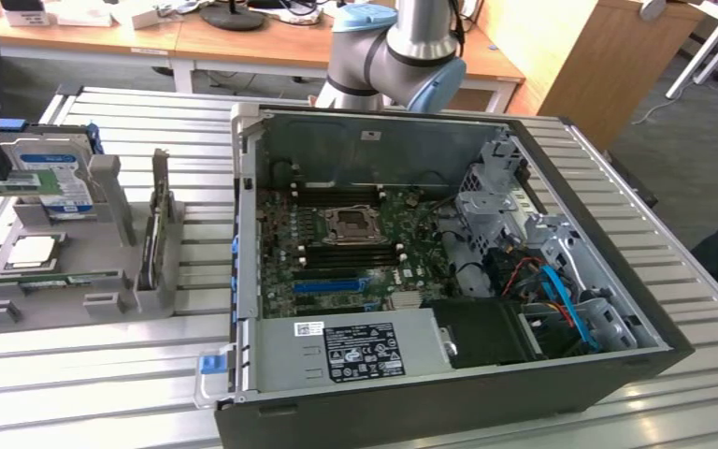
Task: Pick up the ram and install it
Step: 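Pick up the ram and move it above insertion slot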
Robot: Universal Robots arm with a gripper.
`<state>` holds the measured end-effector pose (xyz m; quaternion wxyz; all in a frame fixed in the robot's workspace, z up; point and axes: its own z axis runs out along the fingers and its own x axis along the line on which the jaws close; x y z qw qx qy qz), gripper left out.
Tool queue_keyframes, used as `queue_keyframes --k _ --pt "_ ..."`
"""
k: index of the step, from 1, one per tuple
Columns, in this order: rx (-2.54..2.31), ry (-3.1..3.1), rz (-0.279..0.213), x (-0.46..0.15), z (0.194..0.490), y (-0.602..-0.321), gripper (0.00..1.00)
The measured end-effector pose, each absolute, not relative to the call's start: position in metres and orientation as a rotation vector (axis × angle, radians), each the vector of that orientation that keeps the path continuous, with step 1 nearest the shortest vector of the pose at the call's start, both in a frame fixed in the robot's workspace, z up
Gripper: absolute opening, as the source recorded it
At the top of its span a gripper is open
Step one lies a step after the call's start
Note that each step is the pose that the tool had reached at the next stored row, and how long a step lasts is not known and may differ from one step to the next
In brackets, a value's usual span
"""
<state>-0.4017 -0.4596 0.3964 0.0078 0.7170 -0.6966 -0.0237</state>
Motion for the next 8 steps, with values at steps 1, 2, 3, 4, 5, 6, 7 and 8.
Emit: queue_keyframes --k 1,2,3,4,5,6,7,8 --pt "2.241 -2.178 -0.074 -0.4017 0.3976 -0.4596 0.12" --pt "2.241 -2.178 -0.074 -0.4017 0.3988 -0.4596 0.12" --pt "2.241 -2.178 -0.074 -0.4017 0.3999 -0.4596 0.12" --pt "2.241 -2.178 -0.074 -0.4017 0.4007 -0.4596 0.12" --pt "2.242 -2.178 -0.074 -0.4016 0.4012 -0.4597 0.12" --pt "2.242 -2.178 -0.074 -0.4017 0.4012 -0.4596 0.12" --pt "2.242 -2.178 -0.074 -0.4016 0.4012 -0.4596 0.12" --pt "2.242 -2.178 -0.074 -0.4016 0.4012 -0.4596 0.12"
